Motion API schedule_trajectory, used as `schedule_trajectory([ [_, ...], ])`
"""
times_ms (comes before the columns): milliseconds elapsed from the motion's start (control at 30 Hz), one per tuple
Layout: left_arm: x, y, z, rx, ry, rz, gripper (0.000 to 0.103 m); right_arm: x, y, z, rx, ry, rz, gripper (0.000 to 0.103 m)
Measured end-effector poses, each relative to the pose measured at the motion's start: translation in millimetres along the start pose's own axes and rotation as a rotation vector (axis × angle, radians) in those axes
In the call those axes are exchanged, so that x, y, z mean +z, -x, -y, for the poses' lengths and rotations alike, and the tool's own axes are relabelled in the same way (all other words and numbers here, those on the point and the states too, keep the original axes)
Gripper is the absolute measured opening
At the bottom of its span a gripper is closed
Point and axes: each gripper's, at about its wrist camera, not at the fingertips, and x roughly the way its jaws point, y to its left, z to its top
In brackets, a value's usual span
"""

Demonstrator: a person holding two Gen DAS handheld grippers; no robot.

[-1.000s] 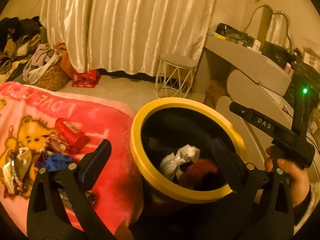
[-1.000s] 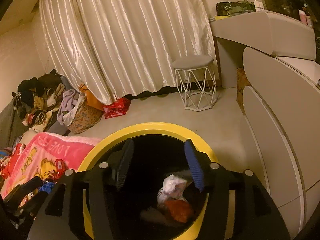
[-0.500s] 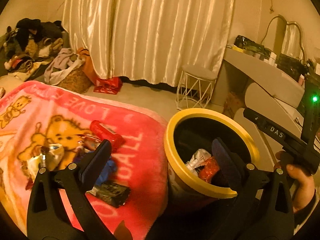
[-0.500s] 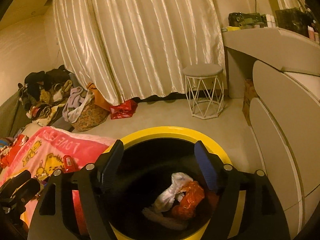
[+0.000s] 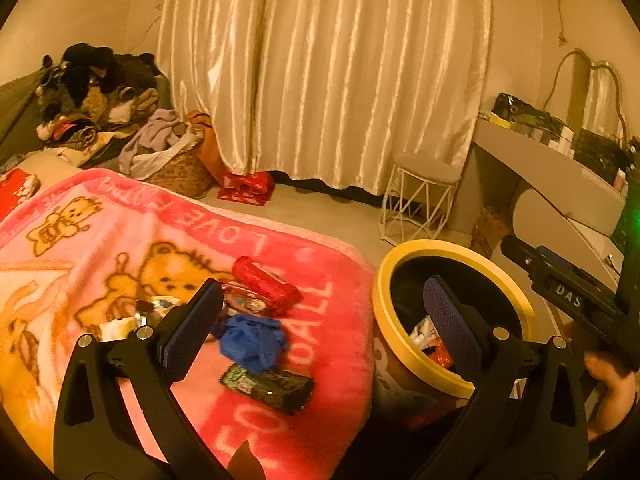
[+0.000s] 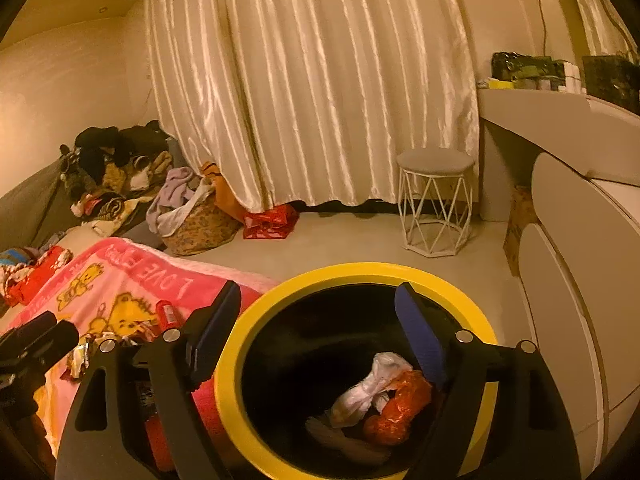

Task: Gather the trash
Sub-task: 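Move both open tools back toward the remaining trash on the blanket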

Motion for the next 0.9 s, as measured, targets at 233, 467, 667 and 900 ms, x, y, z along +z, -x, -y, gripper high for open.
schedule_trajectory([
  [233,3.5,8.3,-19.4,0.043,0.033,0.019,0.092,-2.6,4.7,-23.6,0.053,0.059,0.007,0.078],
  [467,3.0,13.2,-35.0,0.076,0.056,0.026,0.092,-6.6,7.6,-45.0,0.102,0.108,0.007,0.078],
  [667,4.0,17.5,-49.4,0.1,0.075,0.034,0.092,-9.3,10.3,-65.7,0.151,0.142,0.003,0.079],
  [900,1.9,21.6,-70.2,0.125,0.119,0.034,0.092,-14.4,9.7,-86.2,0.21,0.177,-0.023,0.079],
])
